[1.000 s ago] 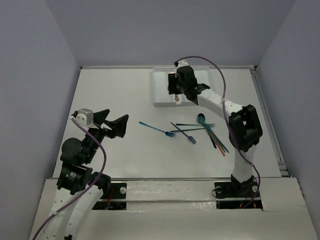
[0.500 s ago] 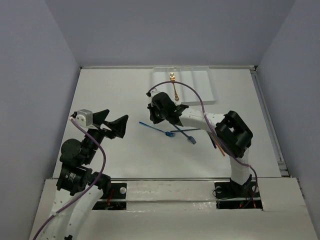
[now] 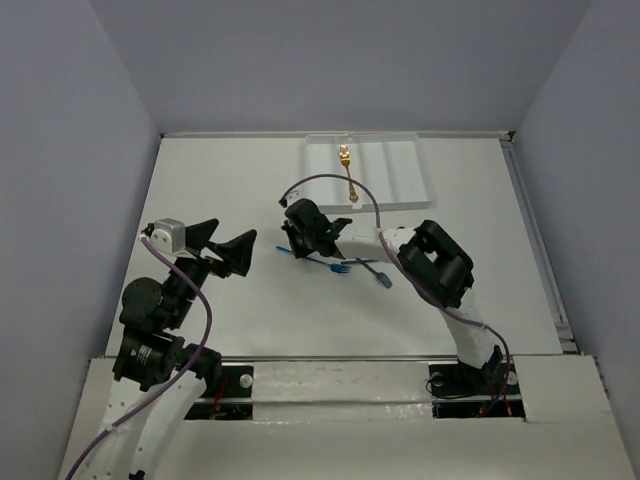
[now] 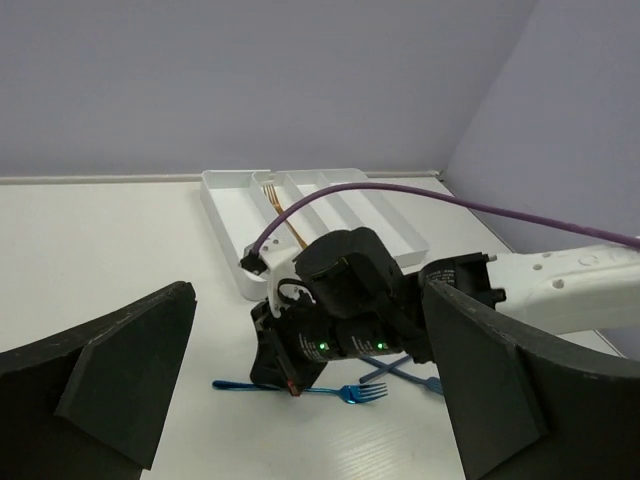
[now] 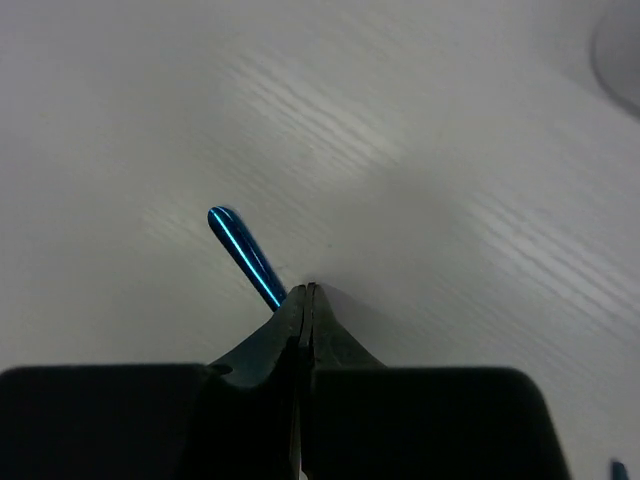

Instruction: Sort the eating utensils into containers

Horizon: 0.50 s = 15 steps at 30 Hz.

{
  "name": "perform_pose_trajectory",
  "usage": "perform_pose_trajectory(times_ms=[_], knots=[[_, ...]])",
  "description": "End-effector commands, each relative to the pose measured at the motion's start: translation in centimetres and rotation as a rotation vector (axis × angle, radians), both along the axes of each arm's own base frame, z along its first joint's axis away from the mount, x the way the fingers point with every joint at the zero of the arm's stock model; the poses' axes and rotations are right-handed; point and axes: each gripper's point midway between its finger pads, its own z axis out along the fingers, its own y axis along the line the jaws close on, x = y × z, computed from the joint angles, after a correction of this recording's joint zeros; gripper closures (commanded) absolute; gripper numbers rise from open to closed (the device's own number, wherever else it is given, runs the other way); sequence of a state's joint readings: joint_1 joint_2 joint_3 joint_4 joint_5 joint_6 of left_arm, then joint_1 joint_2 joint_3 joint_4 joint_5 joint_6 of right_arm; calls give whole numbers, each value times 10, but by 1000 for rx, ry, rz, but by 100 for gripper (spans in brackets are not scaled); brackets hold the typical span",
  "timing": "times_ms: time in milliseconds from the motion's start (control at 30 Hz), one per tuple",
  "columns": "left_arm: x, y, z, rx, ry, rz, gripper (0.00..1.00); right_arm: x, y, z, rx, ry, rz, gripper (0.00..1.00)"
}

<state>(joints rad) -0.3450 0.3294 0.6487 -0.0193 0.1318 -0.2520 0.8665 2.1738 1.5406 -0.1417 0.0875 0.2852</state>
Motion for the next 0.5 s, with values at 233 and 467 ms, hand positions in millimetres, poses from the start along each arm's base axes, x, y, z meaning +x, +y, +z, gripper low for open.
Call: perform_pose_trajectory(times_ms=[233,467], knots=[[-8,0,28,-22,-83,-18,1,-100,6,-11,-39,46,80,100],[-8,0,27,-23,-82,-16,1,-148,-15,-14,-65,83,108,100]])
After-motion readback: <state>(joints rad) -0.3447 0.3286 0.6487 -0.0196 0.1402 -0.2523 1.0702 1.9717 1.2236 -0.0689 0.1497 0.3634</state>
